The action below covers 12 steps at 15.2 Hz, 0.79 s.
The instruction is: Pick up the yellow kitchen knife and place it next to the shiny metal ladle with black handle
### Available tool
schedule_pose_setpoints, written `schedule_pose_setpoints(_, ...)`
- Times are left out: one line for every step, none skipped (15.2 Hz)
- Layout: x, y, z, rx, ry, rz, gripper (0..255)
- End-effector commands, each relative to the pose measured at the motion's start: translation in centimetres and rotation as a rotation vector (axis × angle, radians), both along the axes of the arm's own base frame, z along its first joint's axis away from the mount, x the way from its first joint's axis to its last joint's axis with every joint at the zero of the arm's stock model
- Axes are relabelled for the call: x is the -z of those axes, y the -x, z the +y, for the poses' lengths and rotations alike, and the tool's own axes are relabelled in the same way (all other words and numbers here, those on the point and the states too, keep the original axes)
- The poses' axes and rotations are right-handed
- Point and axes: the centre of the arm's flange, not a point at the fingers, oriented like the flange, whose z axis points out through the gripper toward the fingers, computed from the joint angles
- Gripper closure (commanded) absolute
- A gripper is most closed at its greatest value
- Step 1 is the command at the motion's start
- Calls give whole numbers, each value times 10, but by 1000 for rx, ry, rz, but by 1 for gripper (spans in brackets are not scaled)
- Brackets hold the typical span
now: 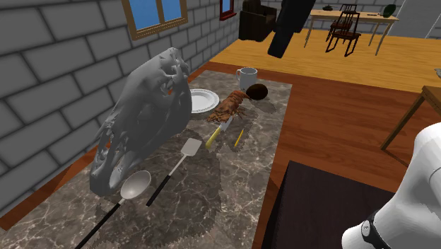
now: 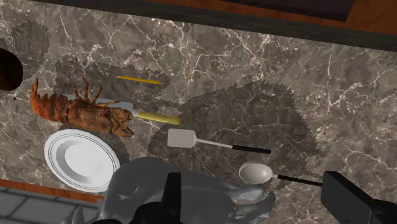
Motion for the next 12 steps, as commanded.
schedule_pose_setpoints(0, 0, 0, 0, 0, 0, 0)
schedule_pose_setpoints(11, -3, -8, -37, 6, 6, 0)
schedule_pose_setpoints(21, -6, -16, -75, 12, 11, 0)
schedule_pose_setpoints(32, -9, -24, -112, 18, 17, 0)
schedule_pose_setpoints(42, -12, -32, -149, 24, 22, 0)
schedule_pose_setpoints(52, -16, -39, -187, 30, 28, 0)
schedule_pose_setpoints(63, -19, -47, -224, 36, 34, 0)
schedule_pose_setpoints(73, -24, -55, -261, 42, 39, 0)
schedule_pose_setpoints(84, -28, -62, -299, 48, 45, 0)
schedule_pose_setpoints(94, -32, -70, -336, 55, 51, 0)
schedule_pose_setpoints(104, -37, -77, -374, 61, 56, 0)
schedule_pose_setpoints(114, -42, -84, -411, 67, 62, 0)
